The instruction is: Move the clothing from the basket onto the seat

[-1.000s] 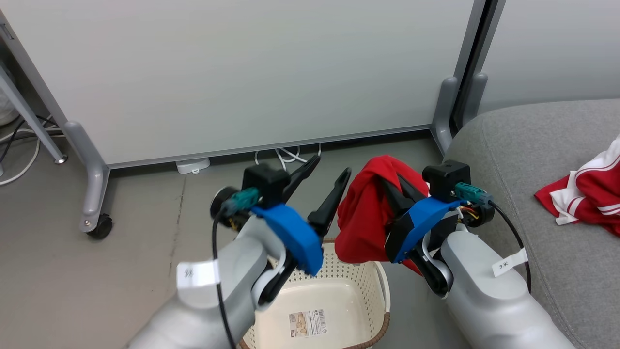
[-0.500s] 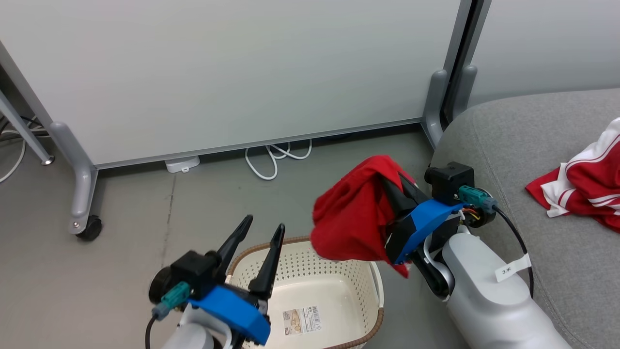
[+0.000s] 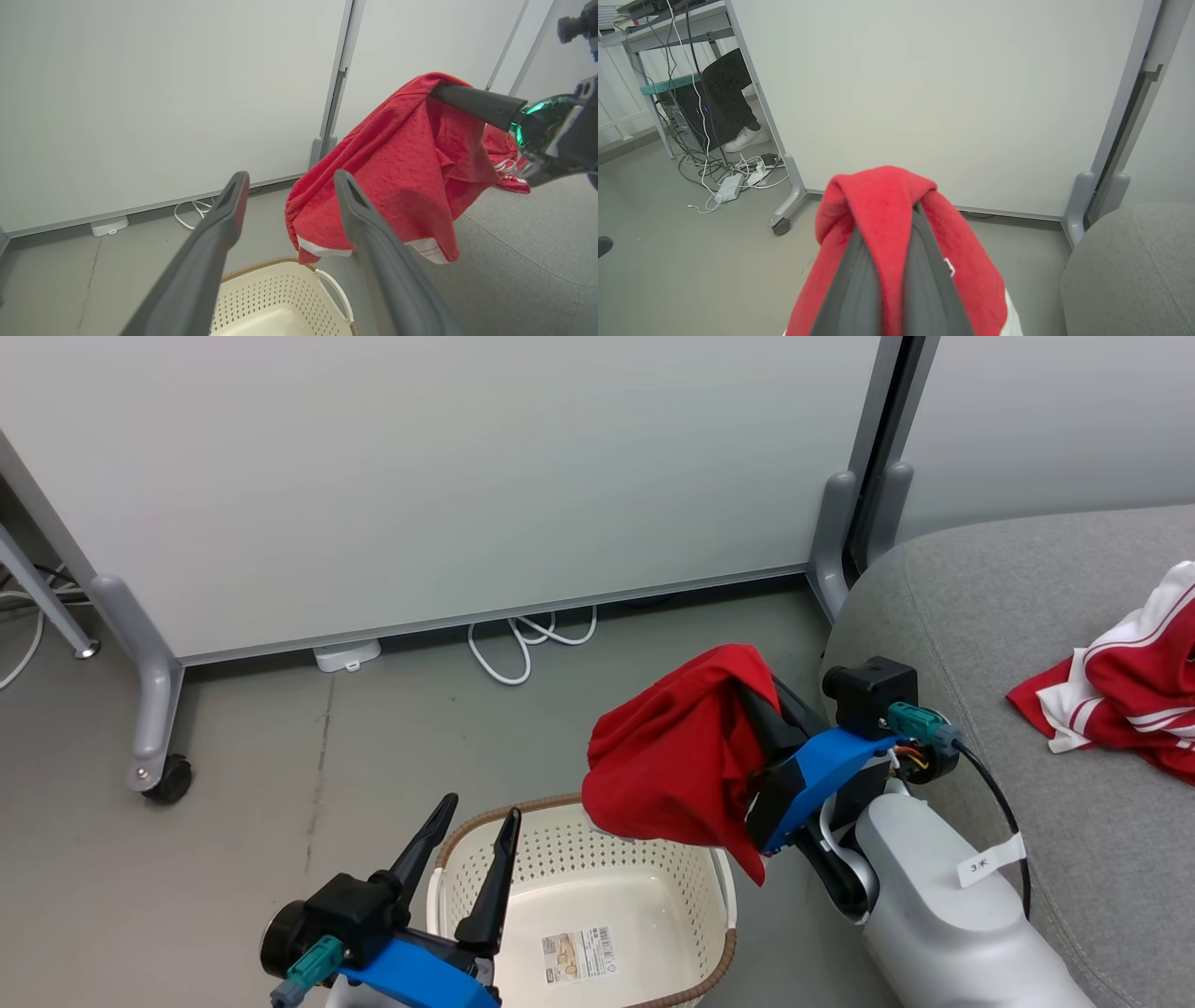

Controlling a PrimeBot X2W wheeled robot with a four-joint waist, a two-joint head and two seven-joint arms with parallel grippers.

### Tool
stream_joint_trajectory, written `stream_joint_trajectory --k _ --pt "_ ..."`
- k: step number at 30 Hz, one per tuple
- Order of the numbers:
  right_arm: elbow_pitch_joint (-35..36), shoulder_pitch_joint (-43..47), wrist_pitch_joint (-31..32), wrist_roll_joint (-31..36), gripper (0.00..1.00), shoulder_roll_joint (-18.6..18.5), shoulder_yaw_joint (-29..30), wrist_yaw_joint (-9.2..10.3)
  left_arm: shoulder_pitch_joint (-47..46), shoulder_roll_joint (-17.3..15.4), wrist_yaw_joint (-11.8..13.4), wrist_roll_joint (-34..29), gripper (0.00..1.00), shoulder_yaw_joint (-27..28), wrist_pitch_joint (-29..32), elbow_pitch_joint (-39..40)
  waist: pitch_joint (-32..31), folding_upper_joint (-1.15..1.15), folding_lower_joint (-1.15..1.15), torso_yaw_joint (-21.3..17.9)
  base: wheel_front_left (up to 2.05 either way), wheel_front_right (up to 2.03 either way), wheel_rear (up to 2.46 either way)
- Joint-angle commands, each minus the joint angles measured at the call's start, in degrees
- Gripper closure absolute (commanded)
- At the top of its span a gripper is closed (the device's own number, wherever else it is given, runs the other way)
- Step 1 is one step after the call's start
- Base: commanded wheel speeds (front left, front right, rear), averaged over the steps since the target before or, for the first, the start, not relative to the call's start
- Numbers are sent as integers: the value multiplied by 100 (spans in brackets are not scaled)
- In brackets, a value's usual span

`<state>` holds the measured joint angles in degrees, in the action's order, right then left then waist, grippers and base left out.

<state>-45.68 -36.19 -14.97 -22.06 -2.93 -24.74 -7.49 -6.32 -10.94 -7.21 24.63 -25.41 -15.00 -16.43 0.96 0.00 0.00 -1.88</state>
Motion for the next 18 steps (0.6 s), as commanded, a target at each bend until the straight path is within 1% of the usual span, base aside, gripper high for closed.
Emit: stream_joint_trajectory --k 1,6,10,14,18 --pt "3 45 -32 14 100 7 2 -1 10 13 -37 -41 0 27 -27 26 5 0 0 -11 0 0 0" --pt "32 12 -32 -36 100 7 -42 -1 -68 17 -29 -65 0 -33 -27 37 40 0 0 -122 0 0 0" --pt "45 -49 -32 -26 100 7 -6 -1 -146 -36 -31 -57 0 -78 -27 54 97 0 0 -312 0 0 0" --pt "46 -93 -31 36 100 7 54 -1 -238 -50 -31 -50 0 -96 -26 83 157 0 0 -574 0 0 0" --pt "72 -116 -32 34 100 7 57 -1 -281 -63 -31 -29 0 -140 -27 74 201 0 0 -925 0 0 0"
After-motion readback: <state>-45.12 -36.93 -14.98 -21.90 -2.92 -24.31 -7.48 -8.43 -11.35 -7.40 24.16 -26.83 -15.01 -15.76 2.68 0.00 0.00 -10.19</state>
